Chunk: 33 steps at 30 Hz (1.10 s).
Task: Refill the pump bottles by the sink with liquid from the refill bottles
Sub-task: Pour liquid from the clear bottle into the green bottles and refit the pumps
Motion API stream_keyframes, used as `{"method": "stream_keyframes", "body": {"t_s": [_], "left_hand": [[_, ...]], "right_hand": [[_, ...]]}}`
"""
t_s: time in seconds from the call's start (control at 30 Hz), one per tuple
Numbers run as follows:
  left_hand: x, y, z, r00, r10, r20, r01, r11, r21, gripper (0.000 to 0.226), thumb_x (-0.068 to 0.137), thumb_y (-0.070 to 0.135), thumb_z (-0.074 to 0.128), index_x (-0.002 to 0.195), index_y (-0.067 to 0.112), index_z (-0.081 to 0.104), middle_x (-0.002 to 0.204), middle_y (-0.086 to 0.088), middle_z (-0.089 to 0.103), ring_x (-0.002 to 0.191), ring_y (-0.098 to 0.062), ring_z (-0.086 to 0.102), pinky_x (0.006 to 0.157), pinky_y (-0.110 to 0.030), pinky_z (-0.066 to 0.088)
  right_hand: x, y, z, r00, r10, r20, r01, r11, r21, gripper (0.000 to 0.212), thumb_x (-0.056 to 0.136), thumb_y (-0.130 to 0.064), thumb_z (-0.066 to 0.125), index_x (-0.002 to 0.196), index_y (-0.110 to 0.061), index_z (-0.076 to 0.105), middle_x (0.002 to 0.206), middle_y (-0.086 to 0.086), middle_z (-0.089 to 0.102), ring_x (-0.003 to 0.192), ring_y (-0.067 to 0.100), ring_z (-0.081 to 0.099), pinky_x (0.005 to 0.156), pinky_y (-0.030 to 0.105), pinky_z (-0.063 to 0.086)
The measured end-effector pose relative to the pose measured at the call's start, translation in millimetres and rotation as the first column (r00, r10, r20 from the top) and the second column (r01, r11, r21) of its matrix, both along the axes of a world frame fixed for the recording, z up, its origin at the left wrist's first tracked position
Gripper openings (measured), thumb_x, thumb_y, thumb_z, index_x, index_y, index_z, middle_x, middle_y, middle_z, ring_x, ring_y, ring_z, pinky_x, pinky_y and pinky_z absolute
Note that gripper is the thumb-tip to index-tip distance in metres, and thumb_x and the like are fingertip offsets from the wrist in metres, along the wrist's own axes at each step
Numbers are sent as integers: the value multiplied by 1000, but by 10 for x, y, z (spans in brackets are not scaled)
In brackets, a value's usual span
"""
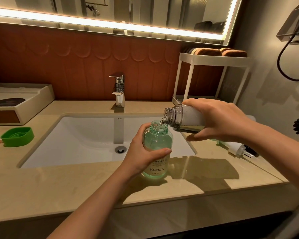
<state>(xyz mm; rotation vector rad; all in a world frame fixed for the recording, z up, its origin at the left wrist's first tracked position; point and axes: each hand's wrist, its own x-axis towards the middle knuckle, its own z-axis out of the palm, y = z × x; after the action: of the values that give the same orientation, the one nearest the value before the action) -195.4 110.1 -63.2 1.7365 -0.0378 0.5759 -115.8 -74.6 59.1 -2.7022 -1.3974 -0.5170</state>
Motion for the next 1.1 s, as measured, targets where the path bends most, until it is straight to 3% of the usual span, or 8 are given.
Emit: {"method": "stream_keyframes", "body": {"t_s": [0.23, 1.1], "left_hand": [[-10, -1, 5, 1000, -4, 8, 4, 1000, 0, 65, 54, 30, 81, 110, 37, 47, 105, 15, 62, 93, 5, 60, 75, -14, 51], [-9, 5, 3, 1000, -21, 20, 21, 1000, -10, 67, 54, 28, 84, 110, 36, 47, 104, 15, 61, 91, 8, 60, 70, -8, 48]], "right_hand": [[-27, 11, 35, 1000, -15, 4, 16, 1000, -23, 90, 60, -58, 74, 137, -31, 35, 121, -4, 57, 108, 19, 53, 81, 37, 50], [0, 45, 66, 997, -28, 74, 34, 997, -76, 96, 60, -62, 70, 140, -30, 30, 125, -3, 56, 113, 19, 52, 77, 31, 47]]}}
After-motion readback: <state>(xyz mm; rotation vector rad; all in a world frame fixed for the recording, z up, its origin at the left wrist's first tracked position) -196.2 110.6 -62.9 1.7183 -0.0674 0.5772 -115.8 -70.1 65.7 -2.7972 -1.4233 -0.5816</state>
